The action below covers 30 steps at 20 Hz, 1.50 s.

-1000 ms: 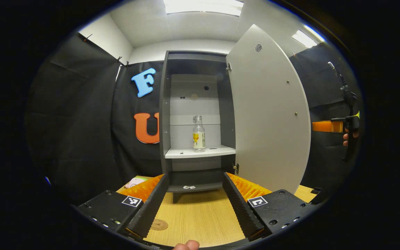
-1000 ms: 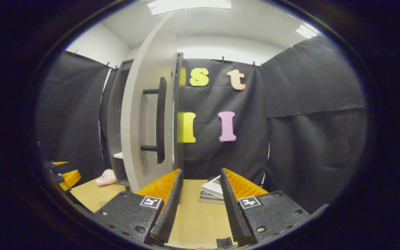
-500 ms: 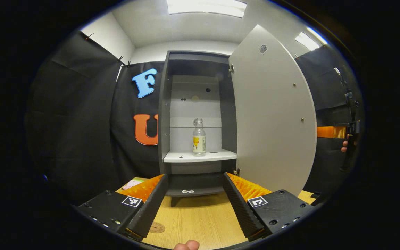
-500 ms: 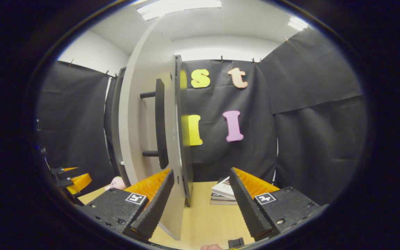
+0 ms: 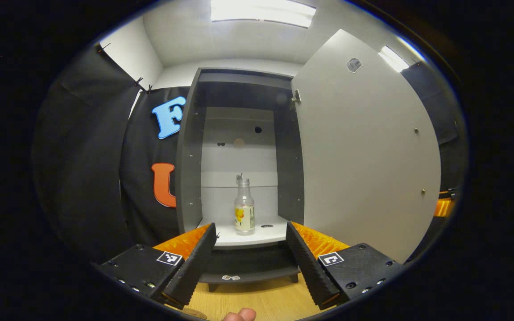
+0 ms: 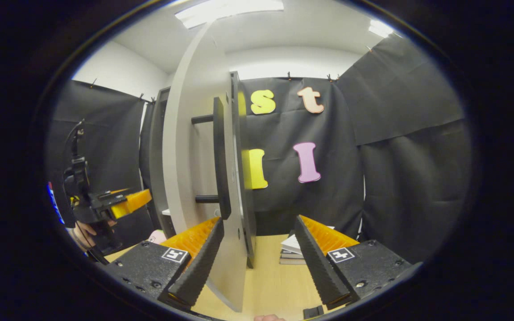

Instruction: Open the cabinet door with the right hand, grasp the bottle in the cabinet with the left hand and place it on the coaster, then close the cabinet door with the right hand.

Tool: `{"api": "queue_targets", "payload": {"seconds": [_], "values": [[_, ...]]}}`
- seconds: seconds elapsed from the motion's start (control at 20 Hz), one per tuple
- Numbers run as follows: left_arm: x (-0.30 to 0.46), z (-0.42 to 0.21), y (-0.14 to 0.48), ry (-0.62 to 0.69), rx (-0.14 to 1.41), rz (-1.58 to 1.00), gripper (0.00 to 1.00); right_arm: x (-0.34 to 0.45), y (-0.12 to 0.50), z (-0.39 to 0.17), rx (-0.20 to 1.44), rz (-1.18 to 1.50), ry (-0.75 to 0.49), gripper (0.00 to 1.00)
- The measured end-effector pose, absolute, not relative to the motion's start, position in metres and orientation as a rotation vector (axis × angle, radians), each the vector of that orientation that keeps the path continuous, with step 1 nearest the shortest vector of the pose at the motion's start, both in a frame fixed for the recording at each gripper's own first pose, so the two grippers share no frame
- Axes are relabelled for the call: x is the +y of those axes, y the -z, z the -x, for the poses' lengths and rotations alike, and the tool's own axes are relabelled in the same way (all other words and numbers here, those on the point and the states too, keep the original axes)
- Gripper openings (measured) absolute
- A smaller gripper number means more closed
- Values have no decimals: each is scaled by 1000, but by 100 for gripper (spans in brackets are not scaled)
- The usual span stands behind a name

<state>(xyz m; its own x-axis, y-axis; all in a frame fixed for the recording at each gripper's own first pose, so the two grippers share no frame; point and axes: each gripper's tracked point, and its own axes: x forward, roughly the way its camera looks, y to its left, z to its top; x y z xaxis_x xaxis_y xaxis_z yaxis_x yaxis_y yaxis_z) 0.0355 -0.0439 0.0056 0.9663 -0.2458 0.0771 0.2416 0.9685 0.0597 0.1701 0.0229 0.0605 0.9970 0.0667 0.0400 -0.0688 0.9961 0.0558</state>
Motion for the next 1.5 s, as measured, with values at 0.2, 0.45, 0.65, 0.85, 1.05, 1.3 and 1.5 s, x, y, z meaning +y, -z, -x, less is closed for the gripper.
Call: {"api": "queue_targets", "payload": {"seconds": [0.2, 0.45, 0.65, 0.85, 1.05, 1.3, 1.5], "values": [[-52, -59, -25, 278, -143, -72, 95, 24, -61, -174, -31, -75, -61, 98], [-54, -96, -30, 268, -166, -129, 95, 20, -56, -178, -18, -82, -35, 98], [-45, -146, -15, 221, -130, -142, 95, 17, -44, -178, 14, -78, -8, 98], [-39, -193, 9, 180, -64, -130, 96, 10, -38, -177, 42, -33, 24, 98], [-39, -220, 25, 185, -34, -122, 96, 3, -31, -179, 65, -25, 47, 98], [-46, -234, 31, 190, -19, -119, 95, -8, -32, -178, 60, -55, 80, 98], [-45, -237, 35, 185, -16, -119, 75, -14, -30, -174, 63, -60, 96, 98]]}}
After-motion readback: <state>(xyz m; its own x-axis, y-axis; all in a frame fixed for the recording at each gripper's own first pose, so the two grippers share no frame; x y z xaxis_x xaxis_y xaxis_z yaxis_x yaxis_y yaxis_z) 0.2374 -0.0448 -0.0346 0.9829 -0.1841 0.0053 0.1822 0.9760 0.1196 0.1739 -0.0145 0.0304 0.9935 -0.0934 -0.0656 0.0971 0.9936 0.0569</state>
